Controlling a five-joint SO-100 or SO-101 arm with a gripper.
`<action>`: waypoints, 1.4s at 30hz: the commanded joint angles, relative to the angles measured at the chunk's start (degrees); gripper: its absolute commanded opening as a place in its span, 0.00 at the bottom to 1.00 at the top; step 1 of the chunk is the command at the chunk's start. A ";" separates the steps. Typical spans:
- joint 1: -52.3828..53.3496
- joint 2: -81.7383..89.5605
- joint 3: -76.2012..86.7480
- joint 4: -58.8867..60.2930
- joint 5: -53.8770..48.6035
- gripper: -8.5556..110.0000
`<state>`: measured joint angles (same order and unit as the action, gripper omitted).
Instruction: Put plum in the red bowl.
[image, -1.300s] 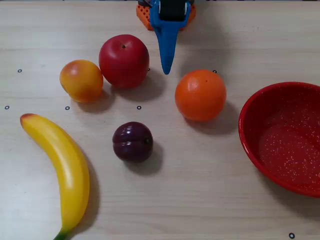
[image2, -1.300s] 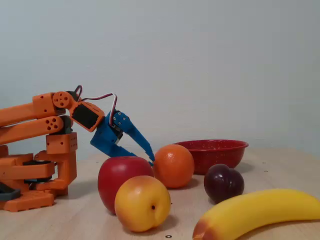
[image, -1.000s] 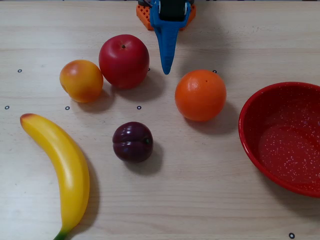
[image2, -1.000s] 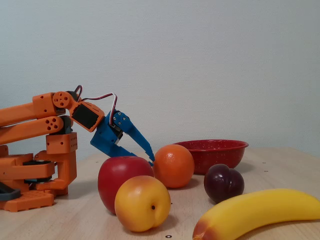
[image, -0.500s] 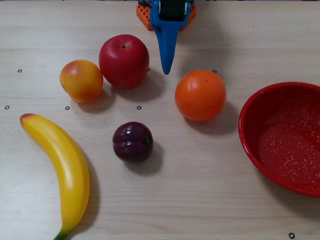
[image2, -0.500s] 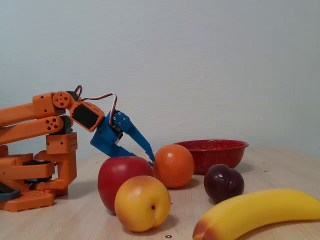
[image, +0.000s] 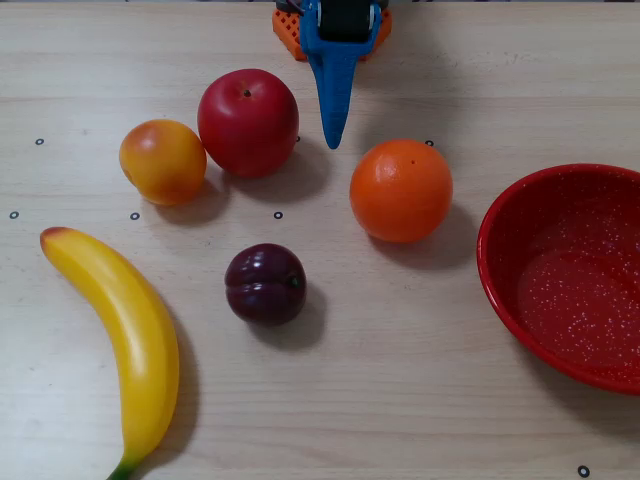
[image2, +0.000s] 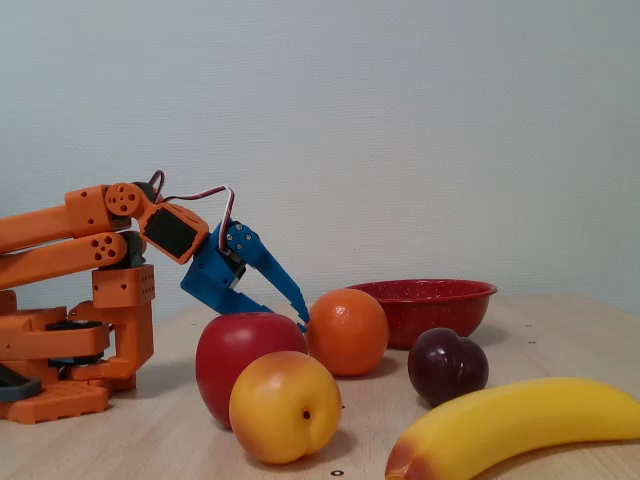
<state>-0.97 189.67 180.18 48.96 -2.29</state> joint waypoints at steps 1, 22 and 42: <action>-0.88 1.23 2.37 0.18 0.44 0.07; -0.88 1.23 2.37 0.18 0.44 0.07; -0.79 1.23 2.37 0.18 0.44 0.10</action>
<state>-0.97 189.67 180.18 48.96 -2.29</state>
